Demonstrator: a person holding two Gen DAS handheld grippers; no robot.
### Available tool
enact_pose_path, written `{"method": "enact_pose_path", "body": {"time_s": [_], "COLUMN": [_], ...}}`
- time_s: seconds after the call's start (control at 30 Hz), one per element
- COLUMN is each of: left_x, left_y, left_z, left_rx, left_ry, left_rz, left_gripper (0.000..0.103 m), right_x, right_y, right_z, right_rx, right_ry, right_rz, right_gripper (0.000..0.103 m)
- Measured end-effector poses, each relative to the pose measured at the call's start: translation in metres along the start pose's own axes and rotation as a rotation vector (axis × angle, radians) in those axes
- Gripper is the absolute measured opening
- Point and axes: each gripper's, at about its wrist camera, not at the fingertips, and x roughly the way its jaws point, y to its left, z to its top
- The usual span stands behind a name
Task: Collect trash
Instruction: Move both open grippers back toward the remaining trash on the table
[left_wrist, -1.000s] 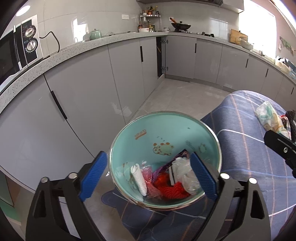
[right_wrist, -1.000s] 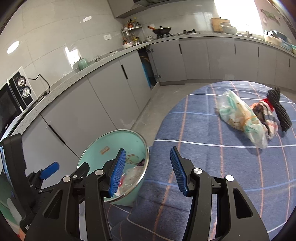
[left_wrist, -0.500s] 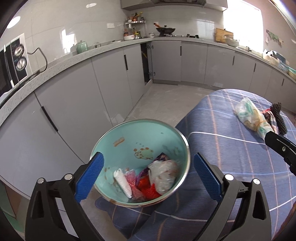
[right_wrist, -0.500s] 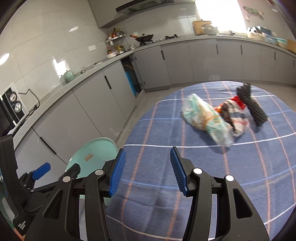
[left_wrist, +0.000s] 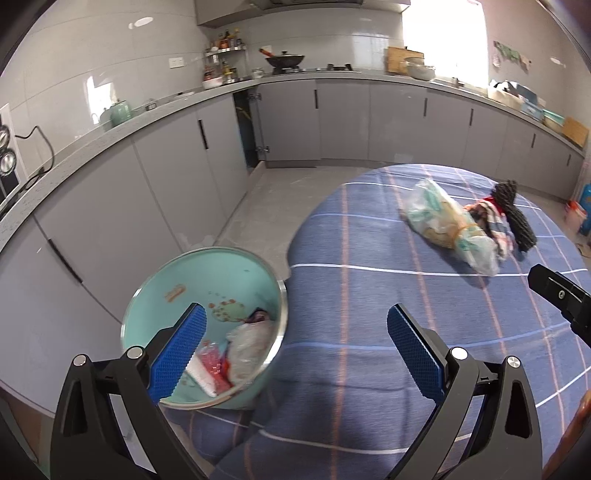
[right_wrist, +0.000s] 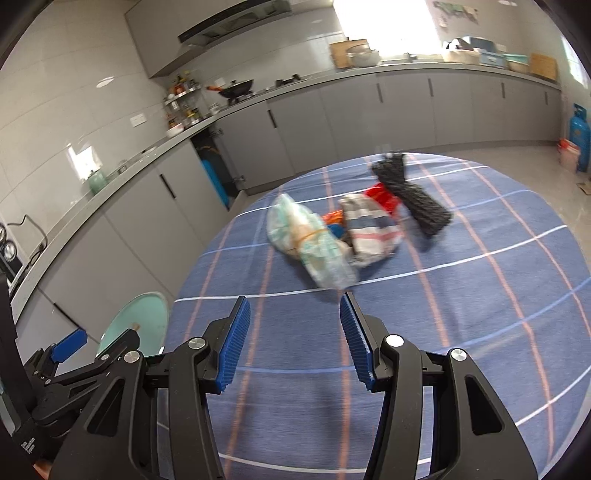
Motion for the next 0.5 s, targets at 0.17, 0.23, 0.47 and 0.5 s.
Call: {"method": "enact_pose_path", "body": {"time_s": [0.17, 0.23, 0.47, 0.5], "left_x": [0.005, 0.007, 0.015, 0.016], "left_y": [-0.021, -0.028, -0.053, -0.057], "left_z": [0.004, 0.004, 0.009, 0.011], "left_rx": [0.013, 0.020, 0.044, 0.046], "left_ry": [0.006, 0.014, 0.015, 0.017], "left_rz": [-0.034, -0.056, -0.088, -0.092], "left_gripper": [0.097, 0.096, 0.096, 0.095], "right_x": [-0.003, -0.003, 0.000, 0.001], "right_y": [-0.024, -0.034, -0.060, -0.063], "right_z": [0.002, 0.002, 0.004, 0.004], "right_rx": [0.030, 0.048, 0.087, 0.089], "right_ry": [-0.004, 0.003, 0.006, 0.007], "right_rz": [-0.042, -0.054, -0.080, -0.081], "right_gripper": [0.051, 0.051, 0.051, 0.051]}}
